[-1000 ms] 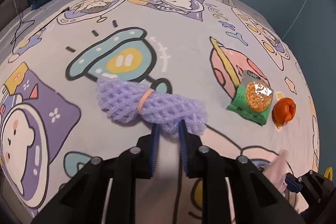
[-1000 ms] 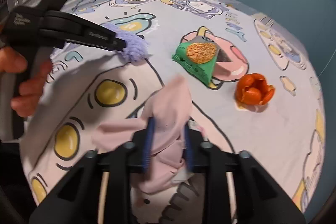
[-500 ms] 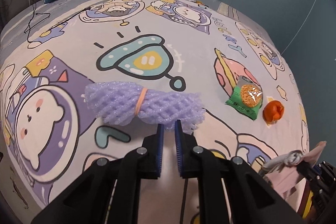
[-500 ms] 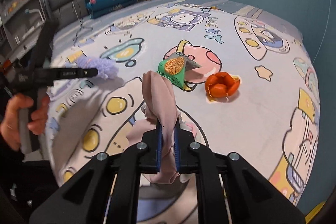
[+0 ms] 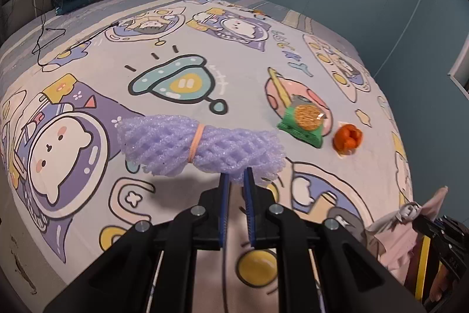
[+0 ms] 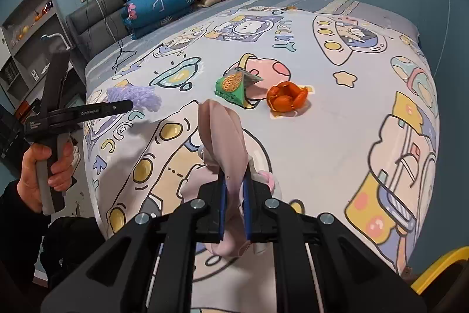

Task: Collect trash
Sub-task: 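Lift the fruit net and pink cloth off the bed with both tools, then carry the fruit net and pink cloth over the yellow-rimmed bin with both tools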

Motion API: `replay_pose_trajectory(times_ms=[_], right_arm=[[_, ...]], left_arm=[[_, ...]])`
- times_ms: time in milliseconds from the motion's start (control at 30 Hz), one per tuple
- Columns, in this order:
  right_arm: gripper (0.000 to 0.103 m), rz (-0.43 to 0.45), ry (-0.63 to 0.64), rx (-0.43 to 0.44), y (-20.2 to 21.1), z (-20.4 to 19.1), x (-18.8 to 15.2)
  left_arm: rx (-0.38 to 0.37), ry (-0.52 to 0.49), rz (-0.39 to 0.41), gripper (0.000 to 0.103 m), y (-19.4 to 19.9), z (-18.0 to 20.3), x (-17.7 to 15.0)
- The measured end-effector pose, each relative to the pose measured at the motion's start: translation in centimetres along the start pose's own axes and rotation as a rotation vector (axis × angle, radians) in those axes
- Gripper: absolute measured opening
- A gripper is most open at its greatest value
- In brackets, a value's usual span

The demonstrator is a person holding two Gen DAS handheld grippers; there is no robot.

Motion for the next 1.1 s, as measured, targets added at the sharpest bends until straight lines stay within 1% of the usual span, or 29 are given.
replay_pose_trajectory(times_ms=[200, 467, 700, 900, 1100], right_arm=[[0.009, 0.040, -0.001, -0.007, 2.3, 0.4, 0.1], [0.009, 0.138, 0.002, -0.037, 7.9, 1.6, 0.2], [0.009, 0.234, -0.027, -0.098, 14.0, 4.2, -0.5], [0.009, 0.290, -0.079, -0.183, 18.4, 7.8, -1.8], [0.009, 0.345, -0.141, -0.270, 22.6, 11.1, -3.4]], left_arm=[[-0.020, -0.037, 0.033, 0.010, 2.6, 2.3, -0.6], [-0.065, -0.093, 0.099, 0.010, 6.8, 6.5, -0.8], [-0.117, -0.182, 0.157, 0.010, 10.3, 12.3, -1.4], [-0.205, -0.261, 0.167, 0.010, 11.8, 18.4, -2.8], [-0.296, -0.362, 0.169, 0.010, 13.2, 25.1, -4.8]])
Point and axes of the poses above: each gripper's, at about its wrist camera, not at the fingertips, and y roughly against the way its jaws point, z to its right, x to its top, the point moved 7 cm from there along -y, roughly the way its jaws point, and after that the axes turned 1 degree about x, right-handed, at the moved point
